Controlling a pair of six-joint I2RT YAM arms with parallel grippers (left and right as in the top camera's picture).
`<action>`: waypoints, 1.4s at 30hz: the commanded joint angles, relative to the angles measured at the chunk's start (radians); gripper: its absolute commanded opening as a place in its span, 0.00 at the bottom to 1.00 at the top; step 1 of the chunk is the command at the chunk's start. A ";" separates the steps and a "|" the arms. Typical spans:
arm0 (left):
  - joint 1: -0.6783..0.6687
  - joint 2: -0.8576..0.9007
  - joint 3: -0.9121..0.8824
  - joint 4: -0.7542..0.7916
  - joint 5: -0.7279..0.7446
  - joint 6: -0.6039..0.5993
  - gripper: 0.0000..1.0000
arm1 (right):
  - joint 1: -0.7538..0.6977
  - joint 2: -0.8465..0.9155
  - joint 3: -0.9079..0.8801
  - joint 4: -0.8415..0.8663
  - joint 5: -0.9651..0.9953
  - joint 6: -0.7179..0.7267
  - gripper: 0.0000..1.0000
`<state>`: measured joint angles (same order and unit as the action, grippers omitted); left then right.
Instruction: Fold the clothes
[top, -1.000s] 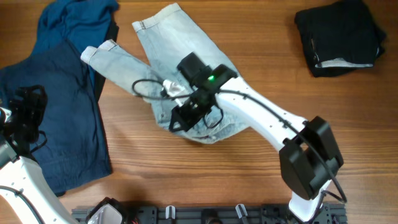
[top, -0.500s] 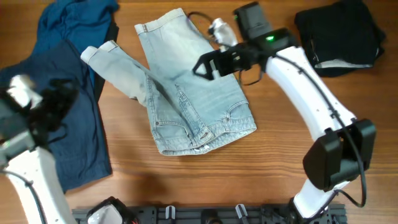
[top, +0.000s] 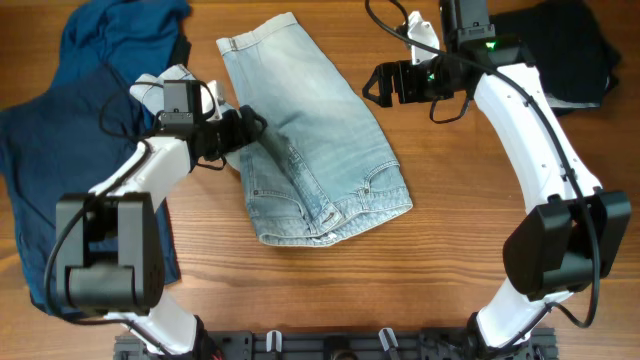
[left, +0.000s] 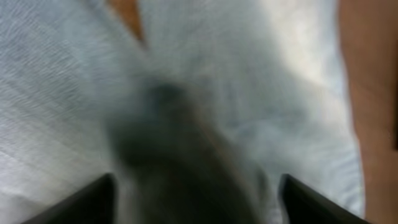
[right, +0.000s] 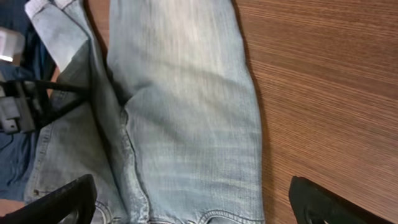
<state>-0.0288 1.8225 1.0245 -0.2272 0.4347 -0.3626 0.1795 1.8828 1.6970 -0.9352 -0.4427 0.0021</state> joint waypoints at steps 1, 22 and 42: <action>0.010 -0.002 0.025 -0.031 -0.051 0.011 0.35 | -0.002 -0.021 0.014 0.006 0.032 -0.002 1.00; 0.142 -0.540 0.061 -0.710 -0.305 -0.072 1.00 | -0.037 -0.020 -0.012 -0.216 0.068 0.224 0.99; 0.195 -0.441 0.063 -0.460 -0.306 -0.061 1.00 | 0.124 -0.020 -0.638 0.237 0.175 0.373 0.48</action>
<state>0.1600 1.3781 1.0691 -0.6899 0.1379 -0.4240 0.2955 1.8580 1.0897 -0.7063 -0.3309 0.3256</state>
